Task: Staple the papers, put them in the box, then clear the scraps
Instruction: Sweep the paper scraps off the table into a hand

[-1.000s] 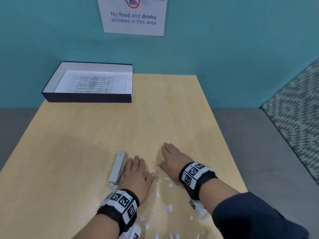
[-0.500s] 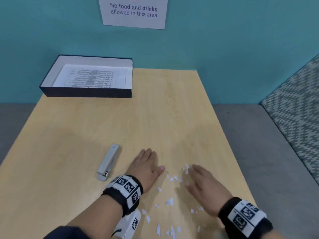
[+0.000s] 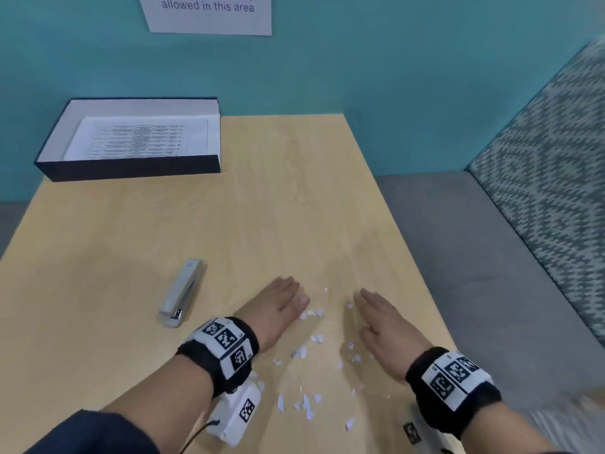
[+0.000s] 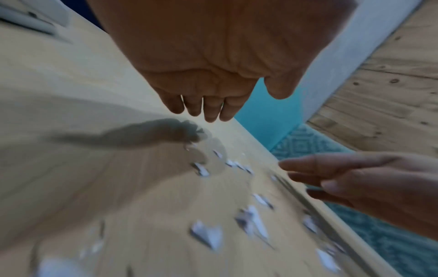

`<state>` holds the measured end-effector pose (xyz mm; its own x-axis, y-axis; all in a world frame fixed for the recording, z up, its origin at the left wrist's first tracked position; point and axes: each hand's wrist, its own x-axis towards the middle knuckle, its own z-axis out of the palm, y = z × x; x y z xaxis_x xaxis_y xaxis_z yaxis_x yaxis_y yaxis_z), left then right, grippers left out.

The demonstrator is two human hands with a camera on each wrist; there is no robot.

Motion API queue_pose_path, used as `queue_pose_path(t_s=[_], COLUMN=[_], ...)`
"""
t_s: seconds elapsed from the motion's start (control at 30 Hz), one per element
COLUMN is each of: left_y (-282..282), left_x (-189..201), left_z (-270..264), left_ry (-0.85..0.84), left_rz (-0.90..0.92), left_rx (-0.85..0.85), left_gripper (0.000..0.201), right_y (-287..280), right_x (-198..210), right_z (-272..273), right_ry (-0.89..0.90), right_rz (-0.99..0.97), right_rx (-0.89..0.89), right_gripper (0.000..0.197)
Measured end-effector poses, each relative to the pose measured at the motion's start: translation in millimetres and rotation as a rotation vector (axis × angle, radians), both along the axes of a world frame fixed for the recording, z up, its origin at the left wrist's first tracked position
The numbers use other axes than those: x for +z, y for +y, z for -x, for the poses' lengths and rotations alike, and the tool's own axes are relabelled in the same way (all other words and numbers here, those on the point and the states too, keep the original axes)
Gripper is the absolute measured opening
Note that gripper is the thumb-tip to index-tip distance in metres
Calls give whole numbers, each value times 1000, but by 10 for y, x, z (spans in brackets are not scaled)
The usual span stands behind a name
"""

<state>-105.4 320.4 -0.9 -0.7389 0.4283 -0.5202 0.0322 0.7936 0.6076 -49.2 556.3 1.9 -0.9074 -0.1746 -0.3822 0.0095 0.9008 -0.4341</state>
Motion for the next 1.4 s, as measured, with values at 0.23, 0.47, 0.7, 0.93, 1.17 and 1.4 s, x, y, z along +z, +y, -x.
queue_pose_path(t_s=[0.23, 0.47, 0.7, 0.93, 1.17, 1.4], left_y=[473, -79, -220, -549, -627, -527], left_x=[40, 140, -141, -74, -266, -241], left_z=[-35, -375, -184, -563, -555, -1067], left_ry=[23, -117, 60, -23, 77, 134], left_rz=[61, -104, 108, -128, -14, -137], left_rx=[-151, 59, -93, -164, -315, -100], left_gripper=[61, 58, 66, 121, 106, 81], right_y=[-370, -89, -240, -99, -143, -163], right_x=[-219, 11, -17, 258, -25, -53], right_z=[196, -261, -143, -479, -784, -1240], right_ry=[-52, -41, -47, -58, -14, 259], right_rz=[-186, 22, -90, -35, -234, -93], right_rx=[205, 187, 150, 250, 234, 110], right_gripper=[66, 52, 62, 47, 59, 62])
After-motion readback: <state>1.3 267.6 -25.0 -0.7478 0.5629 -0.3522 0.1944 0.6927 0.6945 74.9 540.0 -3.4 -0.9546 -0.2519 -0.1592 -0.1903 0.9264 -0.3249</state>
